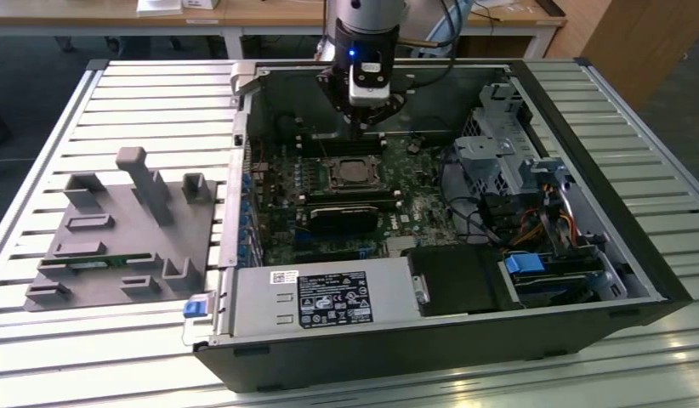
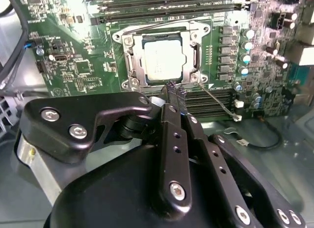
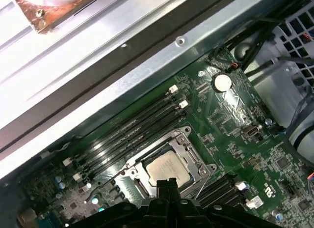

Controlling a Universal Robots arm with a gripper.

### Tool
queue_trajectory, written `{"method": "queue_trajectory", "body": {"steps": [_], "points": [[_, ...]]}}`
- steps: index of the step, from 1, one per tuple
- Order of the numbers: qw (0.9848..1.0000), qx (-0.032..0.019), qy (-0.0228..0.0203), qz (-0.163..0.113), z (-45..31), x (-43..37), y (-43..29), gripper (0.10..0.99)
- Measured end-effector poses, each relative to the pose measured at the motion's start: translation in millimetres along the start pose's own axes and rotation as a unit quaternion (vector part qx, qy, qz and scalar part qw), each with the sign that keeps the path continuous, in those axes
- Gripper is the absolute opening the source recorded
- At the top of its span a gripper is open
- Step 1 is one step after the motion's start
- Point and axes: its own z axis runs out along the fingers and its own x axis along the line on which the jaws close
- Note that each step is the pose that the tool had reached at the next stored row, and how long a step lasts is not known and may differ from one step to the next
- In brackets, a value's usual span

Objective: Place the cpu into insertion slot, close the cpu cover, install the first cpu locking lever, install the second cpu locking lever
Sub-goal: 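Install the first cpu locking lever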

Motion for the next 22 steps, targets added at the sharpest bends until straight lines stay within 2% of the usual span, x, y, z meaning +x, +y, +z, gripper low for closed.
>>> {"method": "queue_trajectory", "body": {"steps": [6,12,18,22], "points": [[0.9994,0.0002,0.0002,-0.034,0.0,-0.2,0.1,0.106],[0.9974,0.0001,0.0007,-0.072,0.0,-0.4,0.3,0.106],[0.9939,-0.0031,-0.0021,-0.110,0.1,-0.4,0.3,0.106],[0.9893,-0.0031,-0.0021,-0.146,0.4,-0.4,0.3,0.106]]}}
